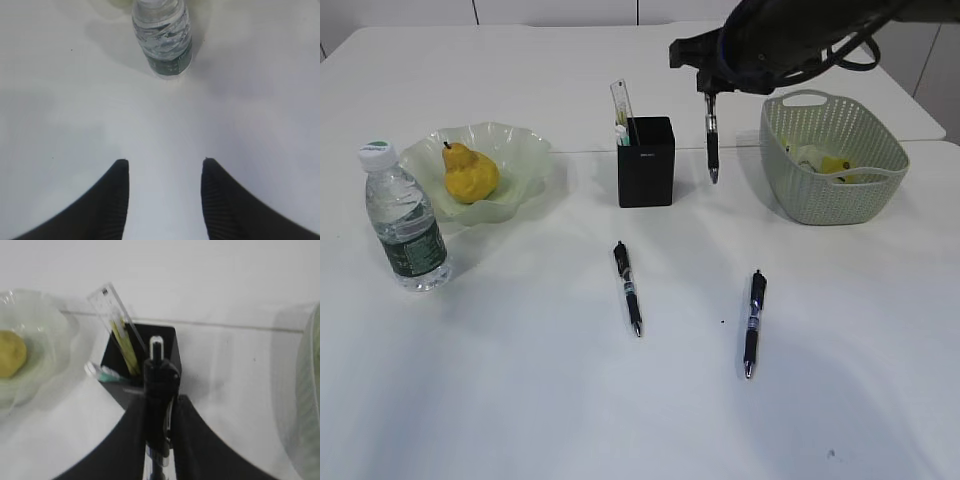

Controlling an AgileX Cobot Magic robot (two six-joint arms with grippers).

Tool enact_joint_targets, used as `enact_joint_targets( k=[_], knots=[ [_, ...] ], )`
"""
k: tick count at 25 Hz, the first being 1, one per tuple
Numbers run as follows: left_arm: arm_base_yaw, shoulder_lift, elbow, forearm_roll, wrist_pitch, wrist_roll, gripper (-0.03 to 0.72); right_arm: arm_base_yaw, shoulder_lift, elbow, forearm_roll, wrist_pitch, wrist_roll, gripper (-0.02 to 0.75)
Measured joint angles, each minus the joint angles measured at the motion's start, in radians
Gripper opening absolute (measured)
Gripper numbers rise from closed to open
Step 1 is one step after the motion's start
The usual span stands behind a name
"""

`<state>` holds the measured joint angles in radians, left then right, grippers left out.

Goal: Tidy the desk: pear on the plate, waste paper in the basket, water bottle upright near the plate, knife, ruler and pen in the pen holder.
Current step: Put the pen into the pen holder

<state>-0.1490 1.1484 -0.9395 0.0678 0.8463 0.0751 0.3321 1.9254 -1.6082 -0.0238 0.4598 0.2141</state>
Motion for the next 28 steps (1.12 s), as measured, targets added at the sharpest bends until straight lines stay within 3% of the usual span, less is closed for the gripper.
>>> enact_joint_targets(
  k=[9,16,28],
  knots=[
    [0.000,0.000,0.000,0.000,0.000,0.000,0.330,0.000,0.020,0.000,-0.005,-0.337,-0.042,0.119],
    [0.000,0.000,0.000,0.000,-0.001,0.000,0.330,0.000,0.064,0.000,-0.089,-0.537,-0.045,0.119],
    [0.000,0.000,0.000,0.000,-0.001,0.000,0.330,0.000,0.220,-0.150,-0.135,-0.604,-0.045,0.119]
  ],
)
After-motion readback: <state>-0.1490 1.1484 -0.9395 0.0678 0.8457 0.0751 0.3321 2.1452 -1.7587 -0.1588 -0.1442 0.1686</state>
